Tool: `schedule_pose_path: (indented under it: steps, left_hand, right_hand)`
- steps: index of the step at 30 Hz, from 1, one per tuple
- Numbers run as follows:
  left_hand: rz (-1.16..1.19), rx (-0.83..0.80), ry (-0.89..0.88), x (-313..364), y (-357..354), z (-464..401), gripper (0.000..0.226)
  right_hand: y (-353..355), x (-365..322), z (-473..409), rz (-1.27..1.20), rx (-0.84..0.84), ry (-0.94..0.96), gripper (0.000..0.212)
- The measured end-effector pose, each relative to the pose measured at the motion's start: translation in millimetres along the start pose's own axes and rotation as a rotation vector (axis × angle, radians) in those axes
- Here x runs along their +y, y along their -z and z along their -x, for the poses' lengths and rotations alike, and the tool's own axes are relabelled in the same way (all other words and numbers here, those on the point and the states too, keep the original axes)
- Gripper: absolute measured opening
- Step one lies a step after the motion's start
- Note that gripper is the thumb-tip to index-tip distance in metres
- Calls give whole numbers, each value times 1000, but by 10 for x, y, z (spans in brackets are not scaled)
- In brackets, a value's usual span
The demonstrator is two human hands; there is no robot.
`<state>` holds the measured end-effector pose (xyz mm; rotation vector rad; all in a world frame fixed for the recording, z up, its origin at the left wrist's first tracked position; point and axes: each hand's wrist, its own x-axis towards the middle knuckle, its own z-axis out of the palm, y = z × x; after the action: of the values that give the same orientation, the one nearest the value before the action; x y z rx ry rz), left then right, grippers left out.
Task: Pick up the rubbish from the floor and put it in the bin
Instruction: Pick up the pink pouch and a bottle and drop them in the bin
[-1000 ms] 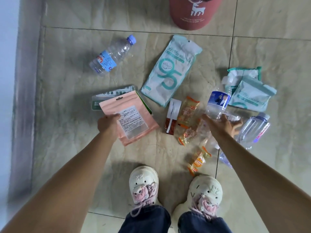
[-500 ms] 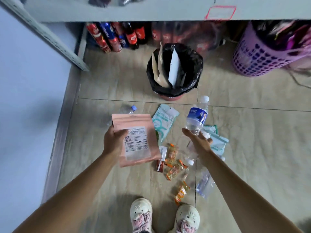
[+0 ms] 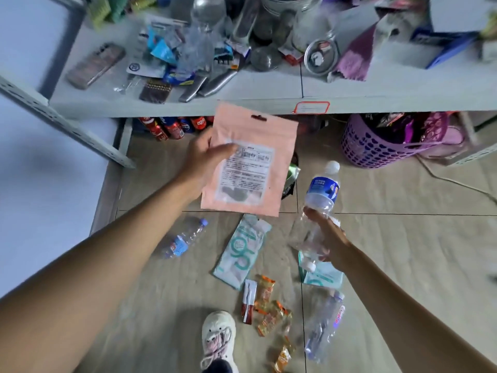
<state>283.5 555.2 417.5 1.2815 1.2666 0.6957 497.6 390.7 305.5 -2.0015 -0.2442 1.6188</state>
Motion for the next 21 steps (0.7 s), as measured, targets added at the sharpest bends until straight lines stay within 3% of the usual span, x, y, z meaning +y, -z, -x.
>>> schedule_pose_path:
  steps: [3, 8, 11, 17, 21]
  left_hand:
    - [11, -89, 23, -124, -102, -348, 12]
    - [-199, -165, 269, -933, -203, -758, 17]
    - [-380, -87, 332, -1337, -227, -908, 43]
    - [-683, -4, 338, -1493, -277, -1399, 31]
    - [-897, 136, 246, -1283, -416, -1752, 31]
  right_hand:
    - [79, 73, -105, 28, 33, -66, 61]
    - [23, 231, -320, -41, 115, -62, 51]
    - [-86, 354, -450, -31, 108, -65, 39]
    - [-311, 338, -631, 54, 55, -57, 37]
    - [-374, 99, -796, 103, -21, -151, 57]
